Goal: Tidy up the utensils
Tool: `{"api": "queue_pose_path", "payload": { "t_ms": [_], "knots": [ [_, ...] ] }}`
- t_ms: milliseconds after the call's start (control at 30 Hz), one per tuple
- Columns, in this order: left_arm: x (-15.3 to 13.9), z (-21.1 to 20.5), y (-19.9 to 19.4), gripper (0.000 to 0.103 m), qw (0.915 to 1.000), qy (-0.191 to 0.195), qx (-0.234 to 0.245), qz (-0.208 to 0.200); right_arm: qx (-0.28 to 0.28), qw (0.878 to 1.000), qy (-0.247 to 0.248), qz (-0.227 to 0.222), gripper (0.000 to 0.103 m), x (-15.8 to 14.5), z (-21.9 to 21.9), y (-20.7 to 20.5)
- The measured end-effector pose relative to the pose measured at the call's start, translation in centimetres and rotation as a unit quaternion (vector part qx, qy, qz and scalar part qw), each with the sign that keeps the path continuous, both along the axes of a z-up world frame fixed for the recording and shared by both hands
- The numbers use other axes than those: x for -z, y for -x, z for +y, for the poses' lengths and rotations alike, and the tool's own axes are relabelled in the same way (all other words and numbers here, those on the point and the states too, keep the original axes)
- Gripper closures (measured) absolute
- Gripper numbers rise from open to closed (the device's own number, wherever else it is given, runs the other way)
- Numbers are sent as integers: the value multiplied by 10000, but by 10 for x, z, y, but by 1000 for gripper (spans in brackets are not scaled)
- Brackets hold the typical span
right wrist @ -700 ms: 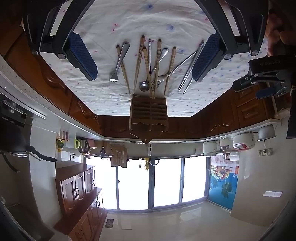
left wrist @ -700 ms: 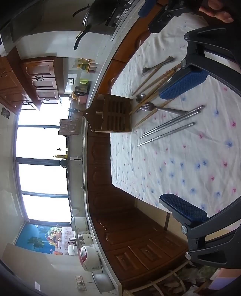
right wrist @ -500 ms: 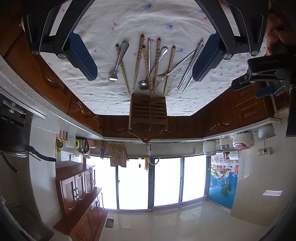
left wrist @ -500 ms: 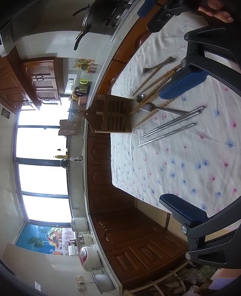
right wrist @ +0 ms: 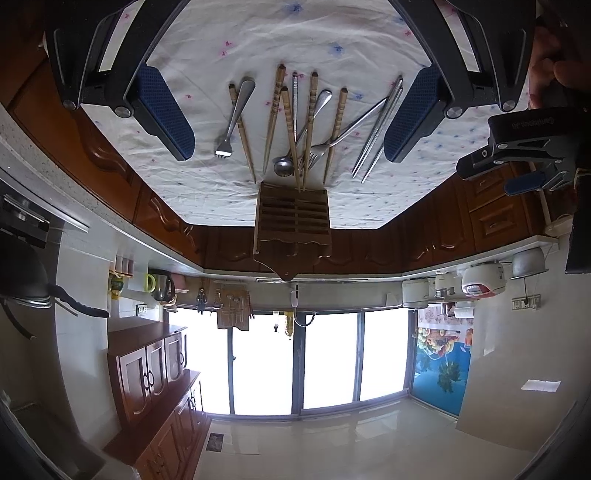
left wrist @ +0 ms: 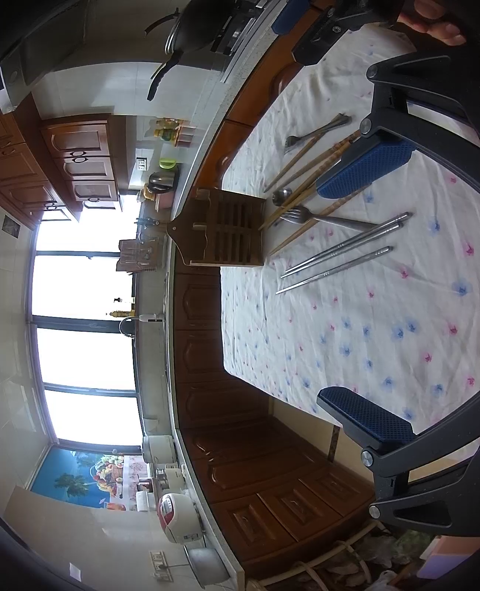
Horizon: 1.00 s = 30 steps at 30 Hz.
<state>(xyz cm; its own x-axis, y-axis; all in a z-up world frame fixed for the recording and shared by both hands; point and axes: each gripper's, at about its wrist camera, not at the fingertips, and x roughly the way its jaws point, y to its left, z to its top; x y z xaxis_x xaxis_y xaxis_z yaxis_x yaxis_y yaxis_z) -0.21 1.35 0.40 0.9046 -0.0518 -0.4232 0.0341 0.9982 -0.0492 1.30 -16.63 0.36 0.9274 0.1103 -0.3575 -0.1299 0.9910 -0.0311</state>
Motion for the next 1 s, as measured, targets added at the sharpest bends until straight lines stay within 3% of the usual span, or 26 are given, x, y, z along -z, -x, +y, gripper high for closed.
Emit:
{"api": "queue_pose_path", "payload": {
  "t_ms": [300, 567, 800, 1000],
  "knots": [
    [-1, -1, -5, 1, 10000, 1, 8, 57, -27, 10000, 65, 61, 0, 2, 0, -4],
    [0, 0, -14, 1, 9998, 36, 14, 184, -26, 9998, -206, 24, 0, 4, -2, -6],
    [-4, 20, -49, 1, 9966, 341, -73, 752, -132, 9982, -355, 465, 0, 5, -13, -34],
    [-12, 28, -87, 1, 9931, 349, -112, 1115, -101, 9937, -720, 856, 0, 7, -27, -66]
  ]
}}
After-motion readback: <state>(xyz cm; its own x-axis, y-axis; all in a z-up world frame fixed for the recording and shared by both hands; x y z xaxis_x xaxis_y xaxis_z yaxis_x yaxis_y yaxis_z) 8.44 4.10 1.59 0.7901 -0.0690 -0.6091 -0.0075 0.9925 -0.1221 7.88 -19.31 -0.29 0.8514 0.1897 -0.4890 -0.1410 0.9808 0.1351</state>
